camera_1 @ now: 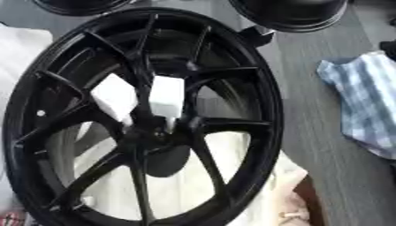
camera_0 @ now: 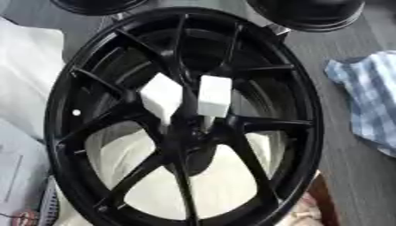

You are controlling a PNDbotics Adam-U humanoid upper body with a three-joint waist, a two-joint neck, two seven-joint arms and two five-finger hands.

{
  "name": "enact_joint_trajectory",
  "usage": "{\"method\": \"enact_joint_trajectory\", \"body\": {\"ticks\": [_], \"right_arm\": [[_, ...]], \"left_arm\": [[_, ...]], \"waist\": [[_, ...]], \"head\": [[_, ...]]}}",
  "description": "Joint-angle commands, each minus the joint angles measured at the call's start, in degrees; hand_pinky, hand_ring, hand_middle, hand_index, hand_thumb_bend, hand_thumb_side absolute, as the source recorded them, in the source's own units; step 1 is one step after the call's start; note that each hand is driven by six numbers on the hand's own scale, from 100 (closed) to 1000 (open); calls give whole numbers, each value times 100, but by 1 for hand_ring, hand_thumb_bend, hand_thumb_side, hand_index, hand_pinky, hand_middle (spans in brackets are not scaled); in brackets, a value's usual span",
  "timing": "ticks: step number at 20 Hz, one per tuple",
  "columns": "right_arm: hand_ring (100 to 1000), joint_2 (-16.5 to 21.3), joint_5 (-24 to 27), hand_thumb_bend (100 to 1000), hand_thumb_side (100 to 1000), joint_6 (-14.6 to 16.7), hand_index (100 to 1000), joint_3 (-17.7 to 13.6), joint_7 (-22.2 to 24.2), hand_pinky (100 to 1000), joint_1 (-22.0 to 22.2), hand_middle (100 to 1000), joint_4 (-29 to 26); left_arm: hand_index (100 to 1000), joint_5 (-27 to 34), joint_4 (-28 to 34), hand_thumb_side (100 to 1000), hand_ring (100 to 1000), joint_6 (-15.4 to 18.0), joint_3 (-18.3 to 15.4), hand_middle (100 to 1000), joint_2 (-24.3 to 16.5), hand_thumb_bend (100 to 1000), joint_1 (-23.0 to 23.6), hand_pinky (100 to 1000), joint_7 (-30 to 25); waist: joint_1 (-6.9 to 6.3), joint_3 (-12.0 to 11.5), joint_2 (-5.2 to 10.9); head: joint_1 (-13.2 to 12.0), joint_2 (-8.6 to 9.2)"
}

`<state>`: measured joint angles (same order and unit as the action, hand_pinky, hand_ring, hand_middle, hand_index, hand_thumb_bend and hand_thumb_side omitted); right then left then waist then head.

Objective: Pull the pin out of the wheel hub.

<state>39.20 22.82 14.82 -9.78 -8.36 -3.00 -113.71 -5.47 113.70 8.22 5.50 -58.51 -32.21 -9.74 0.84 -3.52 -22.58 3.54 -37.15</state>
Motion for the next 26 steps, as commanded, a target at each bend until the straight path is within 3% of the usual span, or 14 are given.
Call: {"method": "enact_joint_trajectory", "body": {"ticks": [1,5,9,14,22,26], "right_arm": [[799,223,-53,100,545,-28,716,-9,10,922,-17,645,-88],[799,248,-56,100,546,-59,716,23,32,922,-22,645,-88],[799,270,-55,100,547,-90,716,49,52,922,-21,645,-88],[799,299,-47,100,547,-111,715,77,74,922,-26,645,-88],[799,322,-23,100,547,-156,715,124,117,922,-42,645,-88],[799,324,-9,100,550,-160,715,124,120,922,-52,645,-88]], "left_arm": [[839,-333,89,527,798,-83,261,711,-525,154,-412,806,-1309],[846,-485,89,570,800,-251,655,737,-502,175,-1167,818,-2966],[846,-320,89,577,801,-495,923,738,-265,170,-1869,818,-3840],[848,-191,89,599,809,-772,1346,746,-100,192,-2370,821,-4192],[880,123,89,669,825,-1421,1885,769,167,188,-2918,837,-4223],[901,451,89,628,843,-1773,2140,783,313,200,-3070,856,-4223]], "waist": [[-25,22,162],[-62,42,175],[-79,28,194],[-87,30,228],[-114,88,267],[-127,97,260]], "head": [[-29,-14],[-55,-47],[-88,-64],[-142,-52],[-195,2],[-212,20]]}}
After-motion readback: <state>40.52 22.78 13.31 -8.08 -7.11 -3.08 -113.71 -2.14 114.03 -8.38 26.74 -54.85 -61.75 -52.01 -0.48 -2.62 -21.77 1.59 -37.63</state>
